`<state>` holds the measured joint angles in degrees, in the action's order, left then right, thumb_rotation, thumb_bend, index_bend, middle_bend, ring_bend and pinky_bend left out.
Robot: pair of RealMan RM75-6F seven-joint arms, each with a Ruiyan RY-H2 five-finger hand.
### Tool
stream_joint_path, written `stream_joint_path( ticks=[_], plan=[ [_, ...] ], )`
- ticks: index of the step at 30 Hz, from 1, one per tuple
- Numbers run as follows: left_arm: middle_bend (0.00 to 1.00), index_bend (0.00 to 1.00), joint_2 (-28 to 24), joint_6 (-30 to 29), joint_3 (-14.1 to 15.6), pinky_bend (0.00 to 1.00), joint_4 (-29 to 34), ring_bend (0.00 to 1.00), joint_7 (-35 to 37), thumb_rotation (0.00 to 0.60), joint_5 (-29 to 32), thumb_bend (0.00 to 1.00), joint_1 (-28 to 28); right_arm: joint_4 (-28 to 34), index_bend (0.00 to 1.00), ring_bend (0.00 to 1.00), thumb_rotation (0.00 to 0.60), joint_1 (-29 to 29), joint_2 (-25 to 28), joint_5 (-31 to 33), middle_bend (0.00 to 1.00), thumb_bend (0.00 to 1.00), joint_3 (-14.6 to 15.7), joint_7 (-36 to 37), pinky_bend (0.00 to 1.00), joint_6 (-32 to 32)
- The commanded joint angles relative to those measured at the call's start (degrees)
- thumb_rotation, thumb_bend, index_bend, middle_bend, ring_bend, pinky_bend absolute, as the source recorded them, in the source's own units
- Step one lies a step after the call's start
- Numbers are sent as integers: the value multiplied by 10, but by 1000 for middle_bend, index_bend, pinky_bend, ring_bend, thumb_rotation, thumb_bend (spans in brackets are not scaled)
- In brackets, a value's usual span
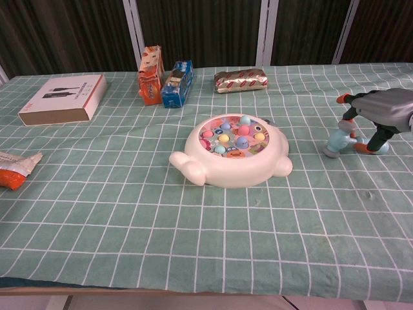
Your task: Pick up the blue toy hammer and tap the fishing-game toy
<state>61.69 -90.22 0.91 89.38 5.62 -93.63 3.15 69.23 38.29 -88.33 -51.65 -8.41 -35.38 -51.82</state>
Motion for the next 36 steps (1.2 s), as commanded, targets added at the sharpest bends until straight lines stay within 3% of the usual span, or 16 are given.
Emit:
stream_joint_path(
  ticks=[1,15,23,30,36],
  plan=[
    [0,0,0,-1,0,26,0,0,1,600,-1,400,0,0,630,0,600,0,1,0,0,522,1,1,4,-1],
    [0,0,1,1,2,26,0,0,-2,600,-3,397,0,2,656,0,600,1,4,5,1,525,3,3,10,-5],
    [0,0,2,1,2,26,0,0,-5,600,-5,398,0,-3,716,3,600,3,0,12,56,543,6,-5,54,-5],
    [0,0,2,-1,3,26,-1,0,-4,600,-7,398,0,-7,798,194,600,3,-2,17,248,550,8,-15,131,-11],
    [0,0,2,-1,3,26,-2,0,-4,600,-9,401,0,-12,810,373,600,4,-6,21,375,553,11,-26,162,-14]
  ],
)
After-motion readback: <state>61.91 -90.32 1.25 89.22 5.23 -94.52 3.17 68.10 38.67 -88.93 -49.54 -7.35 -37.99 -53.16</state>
